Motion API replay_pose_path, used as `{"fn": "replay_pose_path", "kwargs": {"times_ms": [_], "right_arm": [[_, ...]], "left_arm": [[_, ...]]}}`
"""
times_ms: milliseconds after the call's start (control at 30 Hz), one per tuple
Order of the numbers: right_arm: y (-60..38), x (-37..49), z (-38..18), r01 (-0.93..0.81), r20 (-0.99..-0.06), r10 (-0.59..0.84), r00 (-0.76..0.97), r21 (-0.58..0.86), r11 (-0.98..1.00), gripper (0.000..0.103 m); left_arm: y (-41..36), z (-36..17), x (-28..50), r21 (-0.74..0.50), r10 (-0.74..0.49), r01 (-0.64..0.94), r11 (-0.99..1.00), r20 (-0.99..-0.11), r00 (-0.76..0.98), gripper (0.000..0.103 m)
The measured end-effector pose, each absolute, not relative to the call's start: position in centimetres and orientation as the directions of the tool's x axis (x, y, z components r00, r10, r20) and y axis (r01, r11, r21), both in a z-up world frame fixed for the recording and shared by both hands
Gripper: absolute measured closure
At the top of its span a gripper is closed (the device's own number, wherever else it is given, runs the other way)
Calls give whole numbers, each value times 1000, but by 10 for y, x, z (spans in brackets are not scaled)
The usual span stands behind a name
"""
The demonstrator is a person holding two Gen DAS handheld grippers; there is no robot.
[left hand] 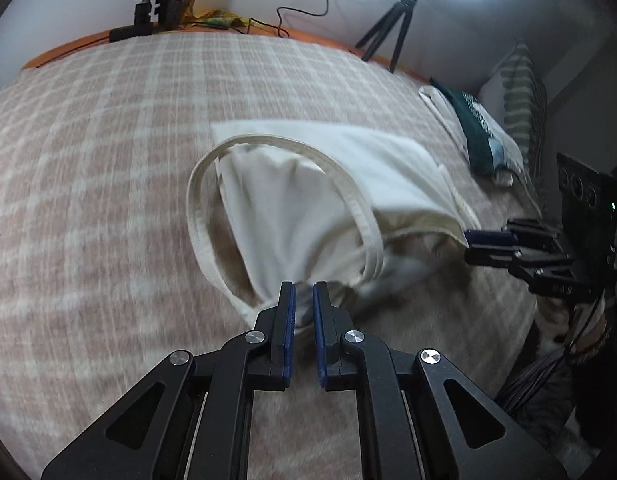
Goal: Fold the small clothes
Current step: 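Open both tools and move them to the folded camisole's strap edge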
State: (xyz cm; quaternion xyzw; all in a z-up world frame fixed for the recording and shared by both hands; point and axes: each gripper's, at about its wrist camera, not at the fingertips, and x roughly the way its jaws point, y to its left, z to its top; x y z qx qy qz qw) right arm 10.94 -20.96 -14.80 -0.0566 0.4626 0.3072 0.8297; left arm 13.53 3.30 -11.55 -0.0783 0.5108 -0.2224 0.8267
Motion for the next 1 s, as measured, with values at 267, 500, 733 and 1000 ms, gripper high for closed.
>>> {"fn": "replay_pose_path", "kwargs": {"times_ms": [267, 500, 733, 1000], "right_arm": [[-221, 85, -134, -551, -781, 419, 463, 117, 826, 79], [-213, 96, -118, -542, -732, 455, 507, 140, 828, 78], [-224, 129, -122, -449, -728, 460, 509, 231, 863, 73], [-260, 185, -134, -292, -712, 479, 513, 380, 878, 61]], "left_arm": [[35, -90, 98, -340, -466, 345, 875, -786, 406, 96], [23, -52, 115, -286, -448, 365, 886, -736, 508, 96], [-15, -98, 143, -212, -379, 380, 901, -811, 446, 96], [-22, -105, 109, -188, -380, 429, 883, -824, 421, 95]]}}
